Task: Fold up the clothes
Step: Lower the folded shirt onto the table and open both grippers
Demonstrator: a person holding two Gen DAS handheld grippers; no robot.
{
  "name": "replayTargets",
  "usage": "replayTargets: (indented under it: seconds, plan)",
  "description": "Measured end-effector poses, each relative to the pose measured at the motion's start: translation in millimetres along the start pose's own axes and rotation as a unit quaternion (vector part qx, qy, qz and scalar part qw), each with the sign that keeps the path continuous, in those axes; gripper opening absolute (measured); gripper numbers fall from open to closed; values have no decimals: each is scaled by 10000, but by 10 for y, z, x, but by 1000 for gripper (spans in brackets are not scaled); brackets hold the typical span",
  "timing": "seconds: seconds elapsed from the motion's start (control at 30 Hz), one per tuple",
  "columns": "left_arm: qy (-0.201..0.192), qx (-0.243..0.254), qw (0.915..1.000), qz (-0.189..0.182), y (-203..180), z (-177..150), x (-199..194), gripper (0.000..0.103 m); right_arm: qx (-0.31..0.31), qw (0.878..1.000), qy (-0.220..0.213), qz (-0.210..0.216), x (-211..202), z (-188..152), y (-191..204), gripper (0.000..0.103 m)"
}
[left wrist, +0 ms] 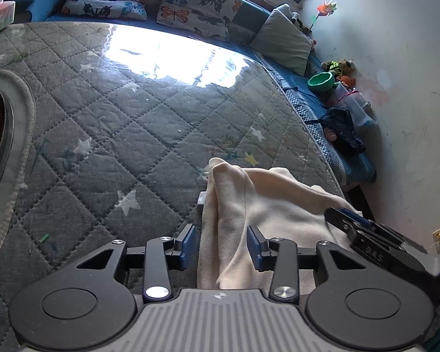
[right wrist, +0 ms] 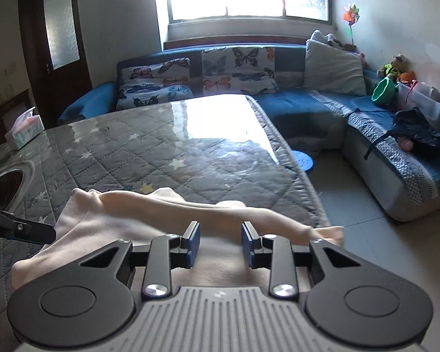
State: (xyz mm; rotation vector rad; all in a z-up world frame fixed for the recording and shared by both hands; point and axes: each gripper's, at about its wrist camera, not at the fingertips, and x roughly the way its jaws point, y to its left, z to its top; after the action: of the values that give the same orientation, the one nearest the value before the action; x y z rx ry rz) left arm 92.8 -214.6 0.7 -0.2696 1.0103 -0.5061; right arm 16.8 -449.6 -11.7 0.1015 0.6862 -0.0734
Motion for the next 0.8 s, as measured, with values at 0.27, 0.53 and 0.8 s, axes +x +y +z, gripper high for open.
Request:
replayTargets:
  seconds: [0.27, 0.53, 0.8]
  plan:
    - [-26, 306, 9995, 124, -64, -59, -4, 47, -105, 9999, 30, 18, 64, -12, 78, 44]
    - [-8, 468, 9987, 212, -44, -178, -27, 50, -265, 9995, 3, 162, -231, -164, 129, 51]
    - [-45, 622, 9976, 298, -30, -275, -87, 54, -407, 9990, 60, 191, -450, -388, 200, 59]
